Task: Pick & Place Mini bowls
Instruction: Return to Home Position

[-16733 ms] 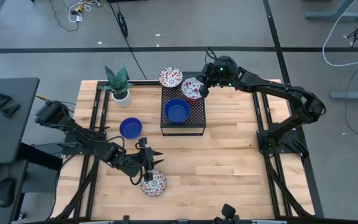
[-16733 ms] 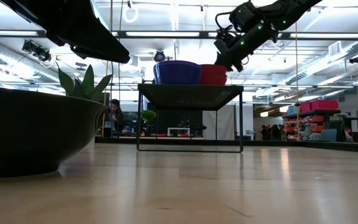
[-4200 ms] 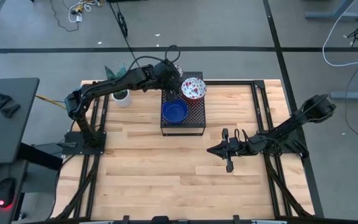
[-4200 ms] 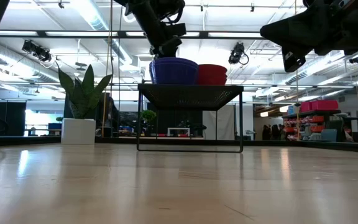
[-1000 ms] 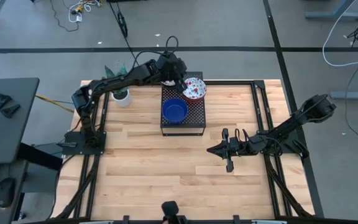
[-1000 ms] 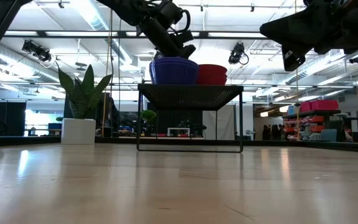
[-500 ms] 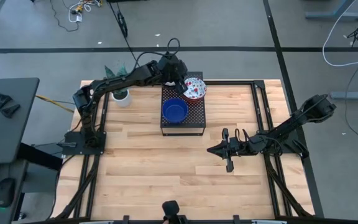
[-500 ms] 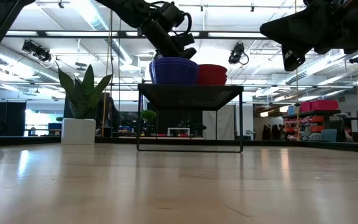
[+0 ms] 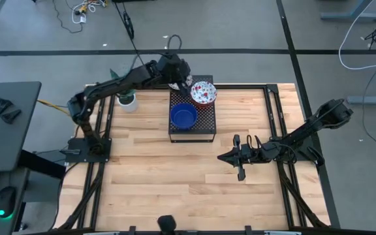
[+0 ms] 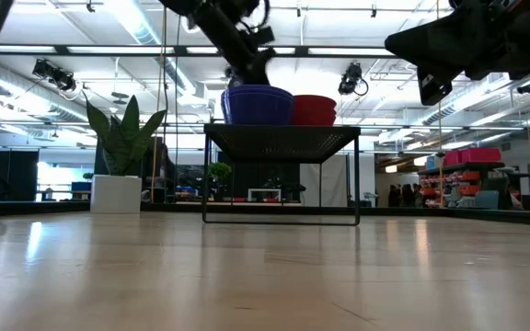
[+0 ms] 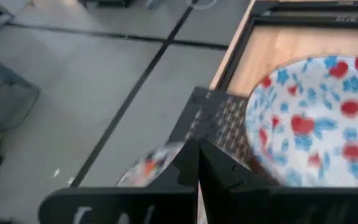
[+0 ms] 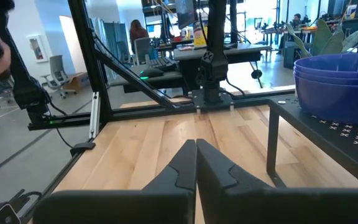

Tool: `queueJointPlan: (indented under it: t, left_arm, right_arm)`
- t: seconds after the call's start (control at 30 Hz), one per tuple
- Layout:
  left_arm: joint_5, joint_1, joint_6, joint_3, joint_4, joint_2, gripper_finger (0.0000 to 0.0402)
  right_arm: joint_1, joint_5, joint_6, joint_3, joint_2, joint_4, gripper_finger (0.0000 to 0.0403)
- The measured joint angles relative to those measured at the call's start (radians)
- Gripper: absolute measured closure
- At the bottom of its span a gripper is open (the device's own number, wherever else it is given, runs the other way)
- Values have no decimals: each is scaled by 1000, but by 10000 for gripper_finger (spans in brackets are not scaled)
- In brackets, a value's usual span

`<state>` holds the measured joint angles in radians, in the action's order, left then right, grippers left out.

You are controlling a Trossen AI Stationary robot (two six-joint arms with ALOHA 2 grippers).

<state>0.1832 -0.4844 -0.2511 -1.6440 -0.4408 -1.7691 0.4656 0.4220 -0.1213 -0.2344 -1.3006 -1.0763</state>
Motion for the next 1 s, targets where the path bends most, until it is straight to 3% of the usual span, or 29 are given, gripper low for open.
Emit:
queueJointPlan:
  t: [0.17, 0.37, 0.57, 0.83, 1.0]
  left_arm:
    - [46, -3, -17, -1, -146, 108, 396]
    - [8, 12, 8, 58, -259, 248, 398]
    - [-32, 128, 97, 424, -97, 506, 399]
    - [-34, 399, 255, 976, 311, 944, 398]
    - [-31, 467, 336, 1231, 467, 1203, 394]
  right_arm:
    - [0, 0, -2, 0, 0, 6, 394]
    - [0, -1, -21, 0, 0, 30, 394]
    - [1, -3, -39, 0, 0, 46, 394]
    - [1, -3, -39, 0, 0, 45, 394]
    - [1, -2, -51, 0, 0, 39, 394]
